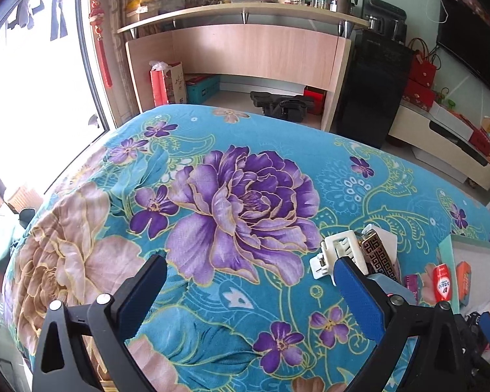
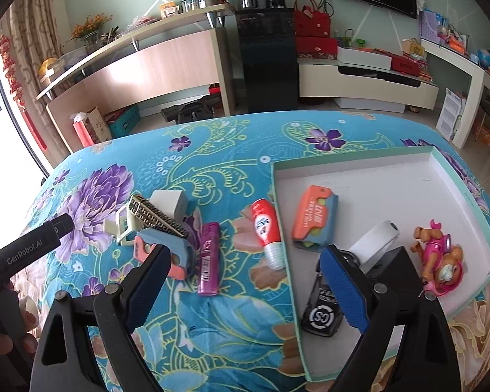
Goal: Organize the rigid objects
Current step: 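Move both open grippers back from the tray toward the item pile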
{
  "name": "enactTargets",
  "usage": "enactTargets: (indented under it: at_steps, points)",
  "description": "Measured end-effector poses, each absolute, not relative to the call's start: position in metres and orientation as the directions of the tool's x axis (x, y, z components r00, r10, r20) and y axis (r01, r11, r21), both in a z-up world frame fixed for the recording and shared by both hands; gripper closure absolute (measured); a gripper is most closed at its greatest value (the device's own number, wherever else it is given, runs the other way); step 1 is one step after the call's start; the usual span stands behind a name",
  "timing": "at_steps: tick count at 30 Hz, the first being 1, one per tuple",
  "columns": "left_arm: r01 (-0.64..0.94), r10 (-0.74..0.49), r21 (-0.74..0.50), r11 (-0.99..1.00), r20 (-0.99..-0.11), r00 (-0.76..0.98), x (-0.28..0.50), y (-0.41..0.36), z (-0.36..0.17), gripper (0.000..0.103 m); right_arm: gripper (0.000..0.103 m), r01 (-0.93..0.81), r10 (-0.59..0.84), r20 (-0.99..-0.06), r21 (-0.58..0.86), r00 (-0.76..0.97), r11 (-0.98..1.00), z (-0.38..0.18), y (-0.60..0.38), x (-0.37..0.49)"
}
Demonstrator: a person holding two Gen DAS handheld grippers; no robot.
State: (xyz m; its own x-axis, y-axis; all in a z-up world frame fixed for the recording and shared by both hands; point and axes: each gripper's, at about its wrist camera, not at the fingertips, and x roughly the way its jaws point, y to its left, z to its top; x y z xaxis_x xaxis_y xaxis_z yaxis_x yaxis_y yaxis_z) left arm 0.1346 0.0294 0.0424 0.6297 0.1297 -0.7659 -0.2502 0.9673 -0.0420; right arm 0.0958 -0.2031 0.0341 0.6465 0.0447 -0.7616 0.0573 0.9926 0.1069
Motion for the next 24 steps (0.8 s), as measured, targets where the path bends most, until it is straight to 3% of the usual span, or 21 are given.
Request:
enactTargets:
  at_steps: [12, 24]
  points:
    - [-0.249, 0.093, -0.066, 0.966, -0.812, 0.576, 0.143, 0.034, 0.018, 0.000, 0.010, -0.030, 0.082, -0.793, 0.081, 0.603, 0.996, 0.007, -0.162, 0.110]
    - [-0.298, 0.103, -0.071, 0.952, -0.843, 0.528, 0.148, 0.050, -0.002, 0.000, 0.010, -0.016, 0.132, -0.785, 0.154, 0.605, 0.988, -0.004, -0.145, 0.127]
